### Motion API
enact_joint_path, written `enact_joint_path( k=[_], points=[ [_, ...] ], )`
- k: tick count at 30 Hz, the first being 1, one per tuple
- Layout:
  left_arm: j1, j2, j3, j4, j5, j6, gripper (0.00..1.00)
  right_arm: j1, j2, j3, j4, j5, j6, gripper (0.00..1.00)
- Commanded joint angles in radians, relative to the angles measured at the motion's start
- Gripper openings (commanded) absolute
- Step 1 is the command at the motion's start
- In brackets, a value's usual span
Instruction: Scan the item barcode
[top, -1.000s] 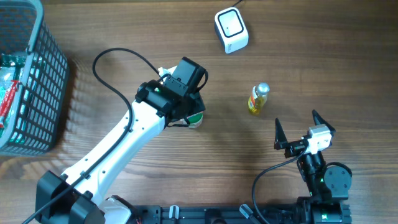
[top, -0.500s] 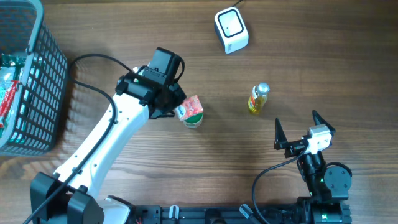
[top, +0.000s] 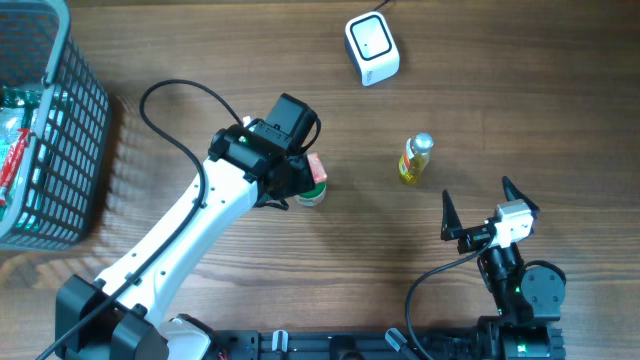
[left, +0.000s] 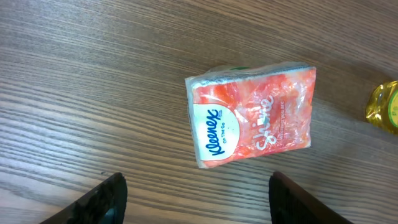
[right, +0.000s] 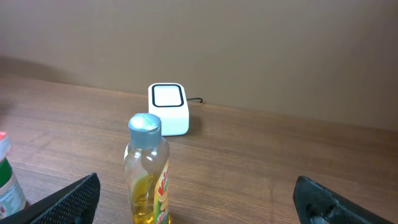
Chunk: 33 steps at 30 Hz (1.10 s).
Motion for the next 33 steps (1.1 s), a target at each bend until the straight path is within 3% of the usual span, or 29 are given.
enact_joint_path(
  k=[1, 5, 8, 14, 17, 19, 21, 25, 27, 30, 33],
  points=[
    [-0.011, 0.011, -0.005, 0.0, 0.041, 0.031, 0.66, -0.007, -0.005, -0.001, 0.002, 0.008, -0.001, 1.0],
    [-0.018, 0.011, -0.006, 0.009, 0.106, 0.03, 0.66, -0.007, -0.005, -0.001, 0.002, 0.008, -0.001, 1.0],
    [-0.03, 0.011, -0.006, 0.053, 0.126, 0.003, 0.61, -0.007, -0.005, -0.001, 0.002, 0.008, -0.001, 1.0],
    [-0.034, 0.011, -0.006, 0.093, 0.117, -0.062, 0.69, -0.007, -0.005, -0.001, 0.002, 0.008, -0.001, 1.0],
    [-0.038, 0.011, -0.006, 0.122, 0.117, -0.139, 0.6, -0.007, -0.005, -0.001, 0.002, 0.008, -0.001, 1.0],
    [-0.055, 0.011, -0.006, 0.156, 0.116, -0.138, 0.43, -0.007, -0.005, -0.001, 0.002, 0.008, -0.001, 1.0],
    [-0.074, 0.011, -0.006, 0.174, 0.088, -0.135, 0.4, -0.007, -0.005, -0.001, 0.002, 0.008, -0.001, 1.0],
    [-0.119, 0.011, -0.006, 0.168, -0.062, -0.105, 0.63, -0.007, -0.005, -0.001, 0.002, 0.008, -0.001, 1.0],
    [-0.128, 0.011, -0.006, 0.158, -0.138, -0.05, 0.62, -0.007, -0.005, -0.001, 0.002, 0.008, -0.001, 1.0],
    [-0.128, 0.011, -0.006, 0.142, -0.152, -0.049, 0.43, -0.007, -0.005, -0.001, 0.002, 0.008, -0.001, 1.0],
    [-0.129, 0.011, -0.006, 0.139, 0.006, -0.049, 0.3, -0.007, -0.005, -0.001, 0.002, 0.008, -0.001, 1.0]
  ],
)
